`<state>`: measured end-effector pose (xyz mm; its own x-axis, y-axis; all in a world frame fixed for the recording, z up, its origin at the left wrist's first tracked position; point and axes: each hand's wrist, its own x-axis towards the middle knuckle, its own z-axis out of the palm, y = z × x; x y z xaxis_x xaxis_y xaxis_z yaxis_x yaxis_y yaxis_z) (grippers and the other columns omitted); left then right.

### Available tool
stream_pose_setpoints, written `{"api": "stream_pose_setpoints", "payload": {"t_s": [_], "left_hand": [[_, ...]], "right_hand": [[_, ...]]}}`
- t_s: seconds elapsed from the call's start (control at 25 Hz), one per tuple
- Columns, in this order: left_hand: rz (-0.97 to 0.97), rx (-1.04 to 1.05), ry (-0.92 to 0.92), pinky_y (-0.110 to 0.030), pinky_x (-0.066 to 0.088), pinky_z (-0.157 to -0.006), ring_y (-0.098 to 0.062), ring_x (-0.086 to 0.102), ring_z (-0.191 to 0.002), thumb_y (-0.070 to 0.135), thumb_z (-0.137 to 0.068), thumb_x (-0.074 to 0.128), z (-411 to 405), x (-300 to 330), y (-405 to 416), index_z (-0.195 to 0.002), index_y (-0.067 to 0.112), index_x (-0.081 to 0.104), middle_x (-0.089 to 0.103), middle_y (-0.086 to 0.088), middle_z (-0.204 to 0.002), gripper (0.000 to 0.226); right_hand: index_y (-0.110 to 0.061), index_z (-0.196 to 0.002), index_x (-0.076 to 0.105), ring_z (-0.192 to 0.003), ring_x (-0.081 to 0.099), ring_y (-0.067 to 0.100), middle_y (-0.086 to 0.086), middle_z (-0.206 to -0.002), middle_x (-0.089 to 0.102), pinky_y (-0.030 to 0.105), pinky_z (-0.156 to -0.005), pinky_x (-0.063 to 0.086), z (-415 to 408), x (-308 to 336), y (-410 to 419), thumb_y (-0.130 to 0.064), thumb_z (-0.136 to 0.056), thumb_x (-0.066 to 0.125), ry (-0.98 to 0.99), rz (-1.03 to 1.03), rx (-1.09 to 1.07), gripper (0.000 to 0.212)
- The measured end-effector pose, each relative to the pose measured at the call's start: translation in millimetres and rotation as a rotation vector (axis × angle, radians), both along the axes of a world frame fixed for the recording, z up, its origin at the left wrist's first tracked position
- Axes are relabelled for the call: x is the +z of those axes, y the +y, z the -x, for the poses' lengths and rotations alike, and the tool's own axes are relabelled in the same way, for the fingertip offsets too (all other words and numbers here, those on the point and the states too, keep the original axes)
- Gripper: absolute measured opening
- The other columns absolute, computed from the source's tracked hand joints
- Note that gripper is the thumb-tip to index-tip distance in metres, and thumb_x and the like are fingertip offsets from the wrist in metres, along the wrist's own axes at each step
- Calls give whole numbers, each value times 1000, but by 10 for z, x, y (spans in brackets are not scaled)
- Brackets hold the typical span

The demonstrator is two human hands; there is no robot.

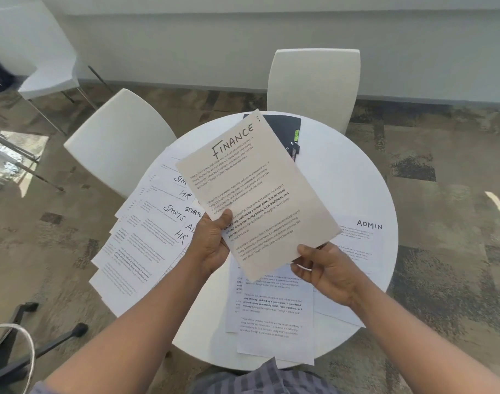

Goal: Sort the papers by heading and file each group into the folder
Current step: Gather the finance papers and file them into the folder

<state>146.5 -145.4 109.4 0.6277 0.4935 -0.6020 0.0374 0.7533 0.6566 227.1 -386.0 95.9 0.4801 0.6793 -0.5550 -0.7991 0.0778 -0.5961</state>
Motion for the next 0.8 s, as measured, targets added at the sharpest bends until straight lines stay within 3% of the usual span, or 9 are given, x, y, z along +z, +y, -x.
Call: {"api": "stream_pose_setpoints", "payload": {"t_s": [0.16, 0.24, 0.36, 0.48, 0.56, 0.68, 0.8], "left_hand": [[-5, -60, -33, -54, 55, -99, -32, 67, -121, -4, -100, 56, -50, -29, -66, -141, 12, 55, 70, -12, -131, 44], [-73, -118, -3, -52, 57, -97, -32, 69, -118, -4, -99, 57, -13, 15, -4, -135, 10, 60, 71, -12, -129, 39], [-194, -104, 39, -40, 62, -86, -27, 72, -104, -8, -91, 63, 115, 104, 324, -121, 10, 64, 75, -11, -117, 35], [-426, -163, 124, -36, 54, -84, -28, 69, -93, -9, -84, 72, 293, 151, 751, -105, 11, 66, 76, -14, -107, 30], [-610, -304, 193, -32, 55, -83, -26, 72, -89, -13, -82, 73, 398, 132, 869, -98, 8, 69, 79, -12, -100, 26], [-750, -465, 220, -30, 59, -84, -20, 75, -99, -15, -86, 68, 450, -14, 819, -104, 13, 73, 80, -3, -104, 33], [-795, -444, 249, -37, 60, -87, -22, 74, -102, -9, -89, 69, 439, -272, 794, -103, 23, 73, 79, 1, -107, 35]], "right_hand": [[-13, -121, 66, -101, 75, 21, 6, -116, 77, 35, -76, 62, 272, -62, 348, 2, -98, 59, -19, 73, -219, 29], [-16, -118, 66, -103, 75, 21, 2, -113, 78, 36, -79, 63, 191, -31, 343, 3, -100, 56, -87, 120, -227, 28], [-20, -115, 68, -110, 72, 22, -3, -112, 78, 33, -83, 61, -55, -45, 133, 2, -100, 57, -339, 241, -130, 28], [-23, -116, 68, -112, 70, 16, -3, -115, 77, 37, -93, 57, -271, -39, -42, 1, -99, 59, -561, 350, -77, 31], [-30, -110, 68, -101, 70, 3, -8, -109, 76, 32, -92, 53, -302, 1, -61, -2, -100, 60, -647, 412, -45, 31], [-33, -95, 71, -74, 60, 16, -3, -92, 71, 33, -69, 44, -197, -47, -1, -8, -100, 62, -688, 531, -14, 27], [-35, -90, 74, -74, 54, 19, 10, -85, 71, 36, -67, 41, 32, -190, 45, -11, -99, 63, -689, 602, -33, 28]]}}
